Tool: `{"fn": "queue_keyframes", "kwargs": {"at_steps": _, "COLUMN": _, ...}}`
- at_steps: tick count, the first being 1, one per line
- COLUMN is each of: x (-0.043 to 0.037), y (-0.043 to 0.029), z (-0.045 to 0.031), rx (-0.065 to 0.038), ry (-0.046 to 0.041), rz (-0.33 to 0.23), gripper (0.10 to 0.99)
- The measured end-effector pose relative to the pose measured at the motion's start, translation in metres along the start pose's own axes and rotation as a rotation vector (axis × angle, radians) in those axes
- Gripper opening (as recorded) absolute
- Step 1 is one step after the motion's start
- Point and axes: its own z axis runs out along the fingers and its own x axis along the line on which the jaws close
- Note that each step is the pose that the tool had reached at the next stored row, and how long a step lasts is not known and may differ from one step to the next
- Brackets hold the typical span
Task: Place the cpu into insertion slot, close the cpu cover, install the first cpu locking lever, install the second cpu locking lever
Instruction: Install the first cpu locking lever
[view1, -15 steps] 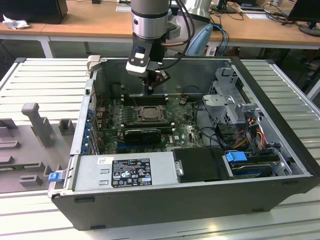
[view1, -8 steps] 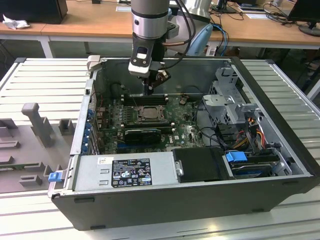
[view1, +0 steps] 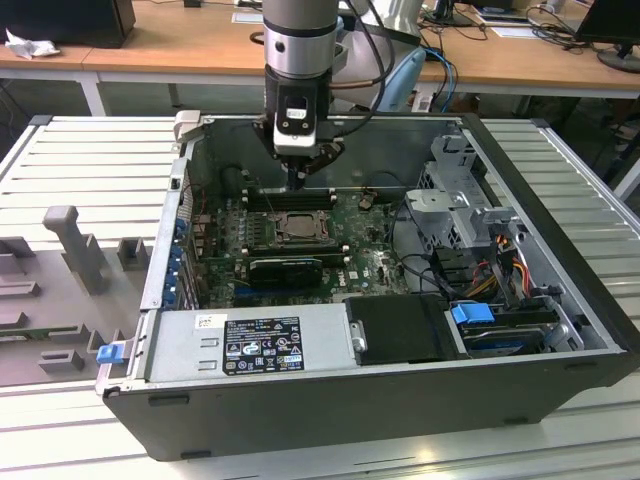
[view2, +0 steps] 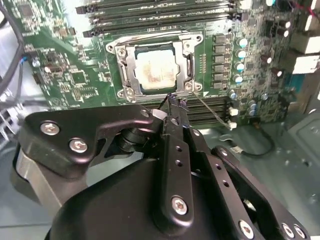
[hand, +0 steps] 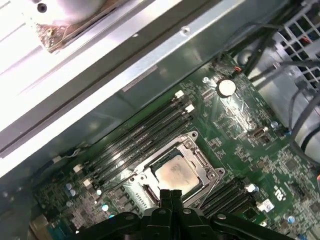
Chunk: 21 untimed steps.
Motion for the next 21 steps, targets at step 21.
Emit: {"fn": "queue_keyframes", "kwargs": {"at_steps": 21, "x": 0.0000, "y": 0.0000, "z": 0.0000, "rx": 0.007, "ry": 0.0178, "rz": -0.316, "gripper": 0.106}}
